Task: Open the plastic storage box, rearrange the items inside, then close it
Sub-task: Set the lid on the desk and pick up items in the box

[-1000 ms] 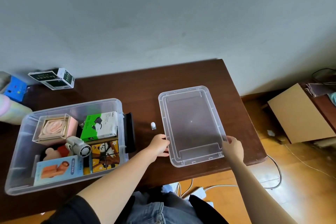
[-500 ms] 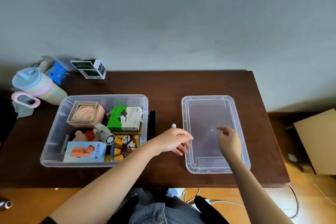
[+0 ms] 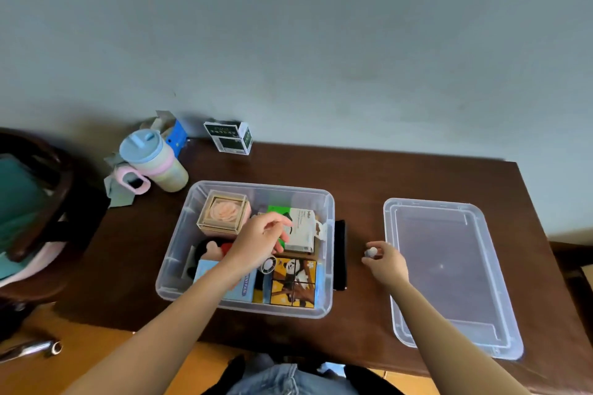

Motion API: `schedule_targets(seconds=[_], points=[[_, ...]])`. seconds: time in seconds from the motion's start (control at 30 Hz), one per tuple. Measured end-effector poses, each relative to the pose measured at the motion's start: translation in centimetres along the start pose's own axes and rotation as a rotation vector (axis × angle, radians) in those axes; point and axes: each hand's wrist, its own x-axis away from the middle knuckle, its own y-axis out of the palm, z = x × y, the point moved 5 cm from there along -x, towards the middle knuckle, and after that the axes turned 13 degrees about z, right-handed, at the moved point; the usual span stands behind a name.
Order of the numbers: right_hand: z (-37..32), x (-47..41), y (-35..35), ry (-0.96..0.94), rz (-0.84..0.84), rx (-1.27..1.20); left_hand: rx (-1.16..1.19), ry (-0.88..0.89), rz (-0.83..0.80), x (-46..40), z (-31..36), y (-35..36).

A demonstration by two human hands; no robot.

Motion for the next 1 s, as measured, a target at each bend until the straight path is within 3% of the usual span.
schedule_targets(seconds=[0.27, 0.47, 0.53, 0.77, 1.0], points=[[-2.0, 1.5, -0.9, 0.169, 0.269, -0.200, 0.051, 0.040, -0.128, -2.1, -2.5, -3.0], [-7.8, 3.8, -4.6, 0.123, 0.462, -0.496, 0.048, 0.106, -0.204, -3.7, -3.2, -3.8], [-10.3, 5.1, -5.2, 0.071, 0.401, -0.596, 0.072, 0.117, -0.218, -4.0, -3.0, -3.8], [-17.5, 8.6, -2.9, -0.112, -0.020, -0.576, 0.186, 0.145, -0.415, -3.6, -0.4, -1.9], [-19.8, 8.5, -0.6, -0.117, -0.197, -0.690, 0.293, 0.132, -0.287, -4.9, 0.0, -2.2]])
